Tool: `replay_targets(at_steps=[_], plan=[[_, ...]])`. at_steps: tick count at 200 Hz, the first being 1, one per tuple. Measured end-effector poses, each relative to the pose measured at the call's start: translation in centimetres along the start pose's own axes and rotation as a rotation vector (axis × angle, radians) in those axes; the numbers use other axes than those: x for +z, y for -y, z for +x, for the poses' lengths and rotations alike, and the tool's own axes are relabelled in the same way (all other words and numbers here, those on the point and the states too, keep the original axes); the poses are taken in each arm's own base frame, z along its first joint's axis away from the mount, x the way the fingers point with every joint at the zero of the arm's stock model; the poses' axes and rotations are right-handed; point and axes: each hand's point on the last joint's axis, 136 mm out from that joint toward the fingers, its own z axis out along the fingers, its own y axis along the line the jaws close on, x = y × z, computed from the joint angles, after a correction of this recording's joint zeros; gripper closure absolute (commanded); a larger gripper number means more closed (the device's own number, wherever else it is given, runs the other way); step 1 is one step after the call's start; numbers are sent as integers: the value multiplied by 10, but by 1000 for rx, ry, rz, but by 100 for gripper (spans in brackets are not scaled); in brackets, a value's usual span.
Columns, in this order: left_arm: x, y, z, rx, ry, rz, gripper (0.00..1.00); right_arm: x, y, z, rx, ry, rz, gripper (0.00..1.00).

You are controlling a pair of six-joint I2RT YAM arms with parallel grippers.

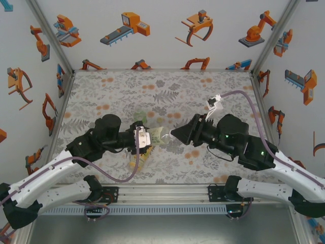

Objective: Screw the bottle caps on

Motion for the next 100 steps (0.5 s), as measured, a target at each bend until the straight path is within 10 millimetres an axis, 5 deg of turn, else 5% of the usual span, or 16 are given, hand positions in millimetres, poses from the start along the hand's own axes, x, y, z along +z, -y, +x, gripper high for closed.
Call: replay_targets(at_steps=[47,100], plan=[[-4,17,-1,-10,7,89,100,-21,-41,-8,-445,13,-194,45],[-12,26,-10,-15,34,140,100,-42,-76,26,-973,-41,-490,43]])
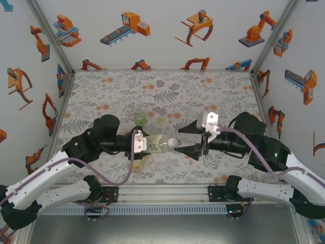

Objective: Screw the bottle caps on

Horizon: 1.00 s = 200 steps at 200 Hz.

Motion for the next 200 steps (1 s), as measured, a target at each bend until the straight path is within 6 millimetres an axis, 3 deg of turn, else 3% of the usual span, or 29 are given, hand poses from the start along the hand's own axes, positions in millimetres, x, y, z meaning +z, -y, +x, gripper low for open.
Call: replay_targets(at_steps=[43,91,200], plan=[[-3,2,-3,-6,1,12,100,7,-19,16,-166,-46,-123,47],[-4,4,-4,-8,2,21,100,14,-18,21,-210,-62,-133,57],[-4,6,-3,-11,-2,32,100,21,-12,31,-214,-97,-109,64]])
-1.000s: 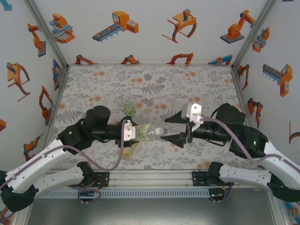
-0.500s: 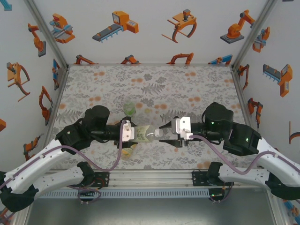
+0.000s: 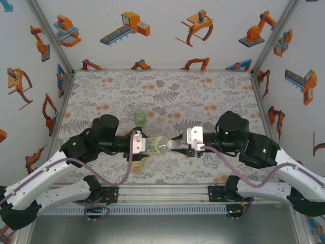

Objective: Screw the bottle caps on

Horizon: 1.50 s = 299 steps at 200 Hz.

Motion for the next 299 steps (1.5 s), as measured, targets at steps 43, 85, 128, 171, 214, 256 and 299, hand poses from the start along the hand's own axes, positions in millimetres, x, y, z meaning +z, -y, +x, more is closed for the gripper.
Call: replay_targets(at_steps=[43,85,128,171,214,256,299], plan=[[0,0,2,-9,-8,1,100,1,5,4,70,-15,30,95],[0,-3,7,-18,-33,-21,100,2,22,11,406,29,149,100],[2,-13,11,-24,-61,-70,100,-6,48,34,913,68,353,100],[6,-26,16,-21,-90,-126,100,-18,64,67,1401,113,563,100],[9,-29,22,-25,-114,-142,100,-21,67,86,1611,136,663,100],[10,-30,21,-22,-109,-146,100,-22,68,88,1644,149,680,58],[9,-34,19,-17,-103,-162,100,-21,68,88,1639,141,675,53]])
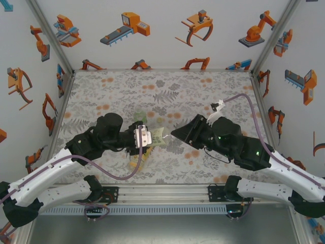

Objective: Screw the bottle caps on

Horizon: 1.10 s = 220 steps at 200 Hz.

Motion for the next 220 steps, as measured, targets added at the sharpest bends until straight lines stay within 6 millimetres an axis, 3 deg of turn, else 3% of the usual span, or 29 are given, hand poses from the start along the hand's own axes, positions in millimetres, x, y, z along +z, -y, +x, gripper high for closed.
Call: replay_targets(at_steps=[117,180,189,203,220], plan=[[0,-3,-3,4,12,-12,100,13,-10,7,-14,-29,-45,57],[0,-3,-3,4,13,-12,100,12,-14,5,-6,-18,-65,68],[0,-3,-3,4,13,-12,99,13,-14,5,-6,-18,-66,67],[0,-3,-3,4,13,-12,99,13,-14,5,-6,-18,-66,57],[0,-2,-4,5,16,-9,99,13,-13,5,-7,-16,-65,55]])
